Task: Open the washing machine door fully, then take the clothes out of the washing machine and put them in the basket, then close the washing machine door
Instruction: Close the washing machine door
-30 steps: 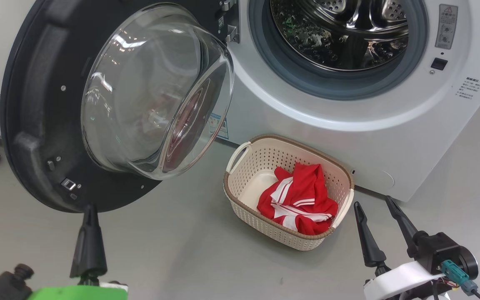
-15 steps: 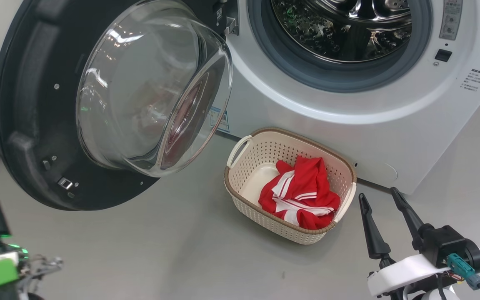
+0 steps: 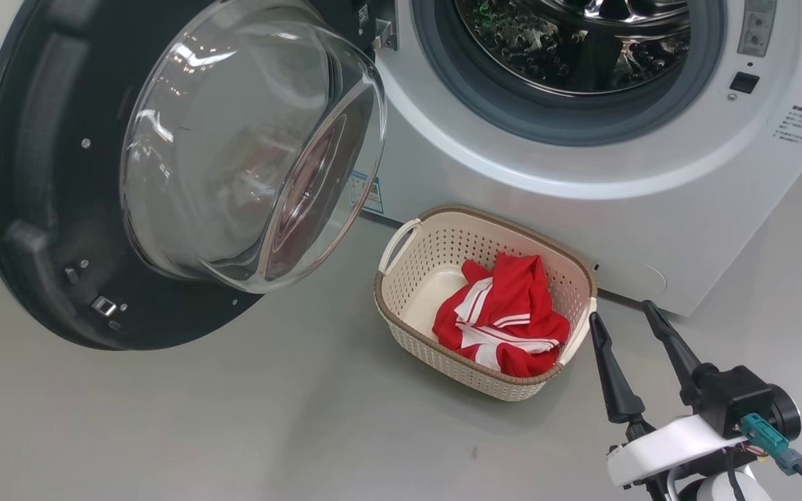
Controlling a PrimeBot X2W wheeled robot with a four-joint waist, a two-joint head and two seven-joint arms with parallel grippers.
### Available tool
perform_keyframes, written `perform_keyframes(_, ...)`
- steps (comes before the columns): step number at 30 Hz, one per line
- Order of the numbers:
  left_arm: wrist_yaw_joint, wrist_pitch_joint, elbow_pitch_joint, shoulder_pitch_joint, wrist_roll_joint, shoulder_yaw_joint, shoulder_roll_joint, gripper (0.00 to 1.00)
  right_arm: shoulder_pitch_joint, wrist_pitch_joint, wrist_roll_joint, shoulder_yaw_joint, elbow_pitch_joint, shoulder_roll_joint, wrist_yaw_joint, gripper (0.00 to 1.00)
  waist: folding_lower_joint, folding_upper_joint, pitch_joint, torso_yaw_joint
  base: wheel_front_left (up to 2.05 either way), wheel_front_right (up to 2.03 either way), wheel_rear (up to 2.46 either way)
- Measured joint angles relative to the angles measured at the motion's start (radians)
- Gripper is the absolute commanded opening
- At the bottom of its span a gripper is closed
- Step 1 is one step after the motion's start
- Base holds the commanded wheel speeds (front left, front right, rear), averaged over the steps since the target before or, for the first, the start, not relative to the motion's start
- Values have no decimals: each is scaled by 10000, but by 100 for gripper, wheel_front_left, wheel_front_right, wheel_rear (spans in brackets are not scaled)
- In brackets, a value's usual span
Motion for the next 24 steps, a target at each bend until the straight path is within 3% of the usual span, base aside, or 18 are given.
perform_keyframes(10,531,1187,2059,-759,-1152,345,955,0,-245,176,-6,77,-196,-86,94,100,0,0,263,-257,0,0,0)
perform_keyframes(24,788,2926,3751,-1267,-1835,-548,1360,0,-580,253,-82,151,-282,-144,209,100,0,0,560,-806,0,0,0)
